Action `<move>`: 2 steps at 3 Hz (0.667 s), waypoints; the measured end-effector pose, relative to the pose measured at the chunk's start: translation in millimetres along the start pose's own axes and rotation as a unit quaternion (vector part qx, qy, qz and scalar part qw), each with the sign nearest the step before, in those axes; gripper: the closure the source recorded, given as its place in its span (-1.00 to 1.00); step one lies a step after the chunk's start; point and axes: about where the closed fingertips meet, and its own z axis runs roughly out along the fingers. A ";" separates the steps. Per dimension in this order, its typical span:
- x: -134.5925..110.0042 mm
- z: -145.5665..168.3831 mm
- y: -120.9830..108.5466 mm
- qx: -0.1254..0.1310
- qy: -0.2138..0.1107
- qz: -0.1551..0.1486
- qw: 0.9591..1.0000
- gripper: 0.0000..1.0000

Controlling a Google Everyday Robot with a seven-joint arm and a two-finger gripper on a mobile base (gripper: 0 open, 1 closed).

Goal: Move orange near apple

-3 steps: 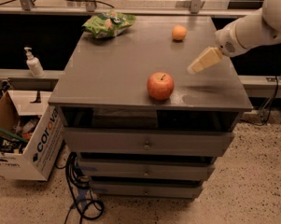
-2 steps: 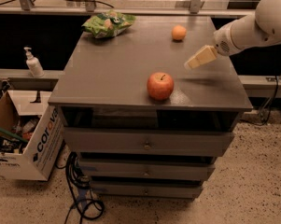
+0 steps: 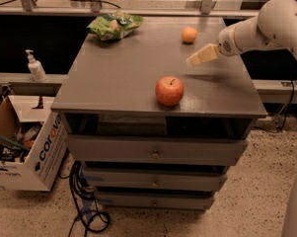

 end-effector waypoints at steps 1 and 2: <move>-7.1 13.4 -6.5 0.003 -0.013 0.017 1.000 -1.00; -10.8 23.9 -9.6 0.004 -0.020 0.027 0.999 -1.00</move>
Offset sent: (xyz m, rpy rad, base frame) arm 0.0380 0.0090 -0.0014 0.0868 -0.0190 -0.0564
